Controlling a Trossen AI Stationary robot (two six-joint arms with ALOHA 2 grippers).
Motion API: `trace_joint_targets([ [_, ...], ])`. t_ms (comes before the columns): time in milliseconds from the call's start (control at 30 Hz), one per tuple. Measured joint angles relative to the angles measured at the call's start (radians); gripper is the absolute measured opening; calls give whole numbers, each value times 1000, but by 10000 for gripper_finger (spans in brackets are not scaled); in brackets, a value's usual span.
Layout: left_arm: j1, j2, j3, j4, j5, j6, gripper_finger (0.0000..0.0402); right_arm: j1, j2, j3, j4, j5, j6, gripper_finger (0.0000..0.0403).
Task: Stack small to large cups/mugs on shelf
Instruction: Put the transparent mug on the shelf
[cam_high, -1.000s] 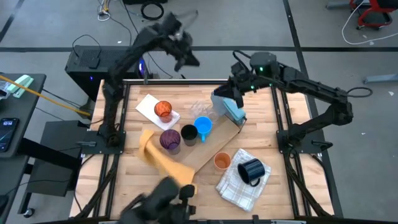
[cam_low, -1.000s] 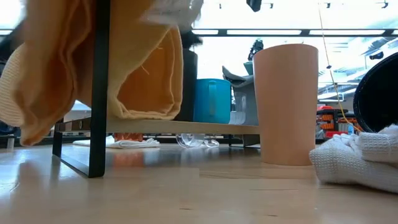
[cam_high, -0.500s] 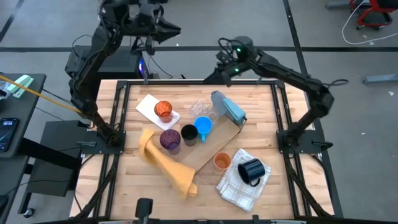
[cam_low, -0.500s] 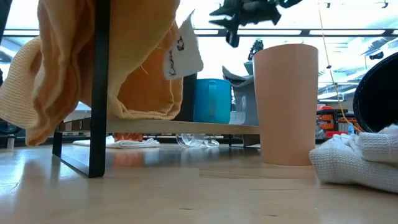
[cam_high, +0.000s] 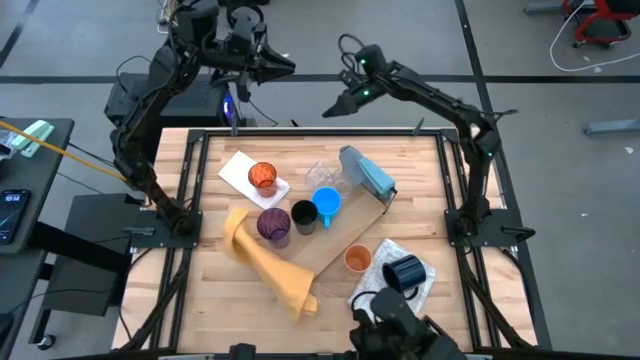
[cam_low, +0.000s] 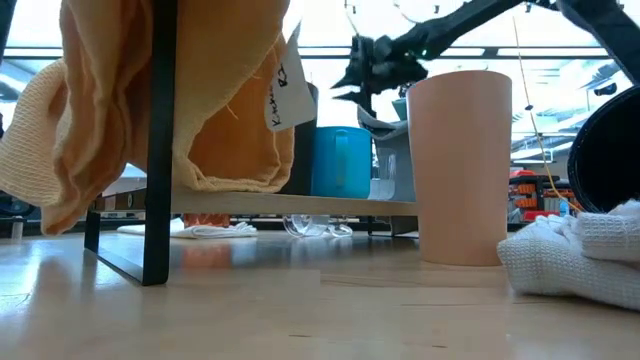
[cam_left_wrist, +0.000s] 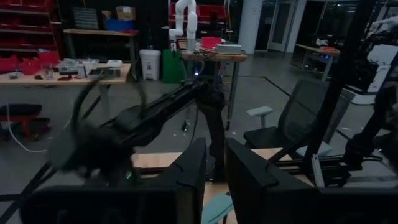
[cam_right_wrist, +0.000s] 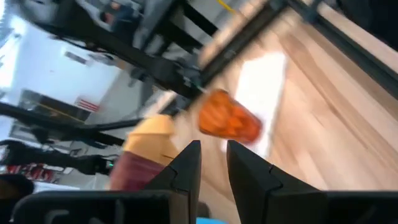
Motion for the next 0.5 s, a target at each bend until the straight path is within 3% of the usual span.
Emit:
trace_joint_targets([
  [267, -4, 0, 0, -29, 2, -10, 56, 14, 79, 0, -109, 111, -92, 84],
  [500, -12, 0, 0, -32, 4, -10, 61, 37, 153, 0, -160, 117, -131, 85],
])
